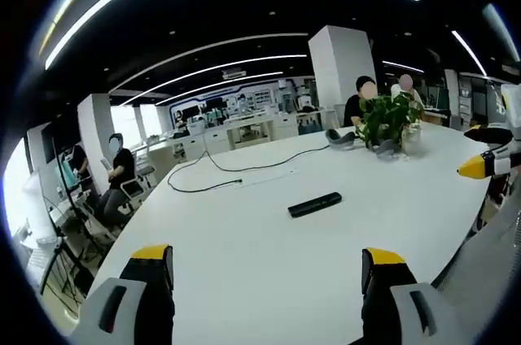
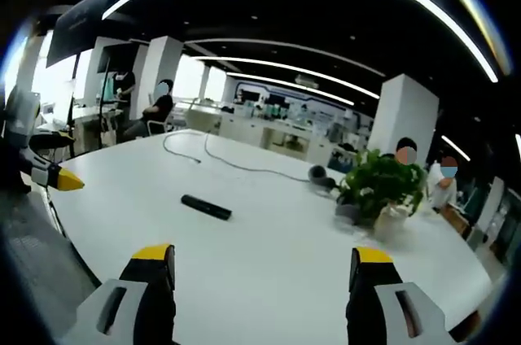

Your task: Press the specified remote control buttons in sequence, fully releasing each button before pressing the next.

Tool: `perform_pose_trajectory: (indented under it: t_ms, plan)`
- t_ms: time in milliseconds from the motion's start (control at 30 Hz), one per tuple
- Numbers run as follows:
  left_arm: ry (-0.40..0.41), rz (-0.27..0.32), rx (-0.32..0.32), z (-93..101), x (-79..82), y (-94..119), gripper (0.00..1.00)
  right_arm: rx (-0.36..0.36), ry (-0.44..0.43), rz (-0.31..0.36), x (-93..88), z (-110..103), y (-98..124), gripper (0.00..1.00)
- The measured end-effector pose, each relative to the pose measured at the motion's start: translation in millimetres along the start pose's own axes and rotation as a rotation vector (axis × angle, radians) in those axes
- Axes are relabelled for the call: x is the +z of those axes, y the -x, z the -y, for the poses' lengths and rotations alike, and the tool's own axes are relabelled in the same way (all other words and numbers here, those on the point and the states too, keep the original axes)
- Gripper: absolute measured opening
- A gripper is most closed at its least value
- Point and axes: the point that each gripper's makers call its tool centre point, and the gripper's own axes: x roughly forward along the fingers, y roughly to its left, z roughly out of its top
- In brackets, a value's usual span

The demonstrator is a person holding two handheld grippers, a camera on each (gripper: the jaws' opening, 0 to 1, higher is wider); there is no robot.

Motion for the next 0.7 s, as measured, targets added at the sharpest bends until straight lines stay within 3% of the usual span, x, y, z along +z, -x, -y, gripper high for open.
perform_pose_trajectory:
  t_ms: [700]
  plan:
    - [-0.01, -0.019, -0.004, 1.3, -3.5, -1.0, 1.0, -0.011, 0.007, -0.022, -3.9, 1.7, -0.5, 0.86]
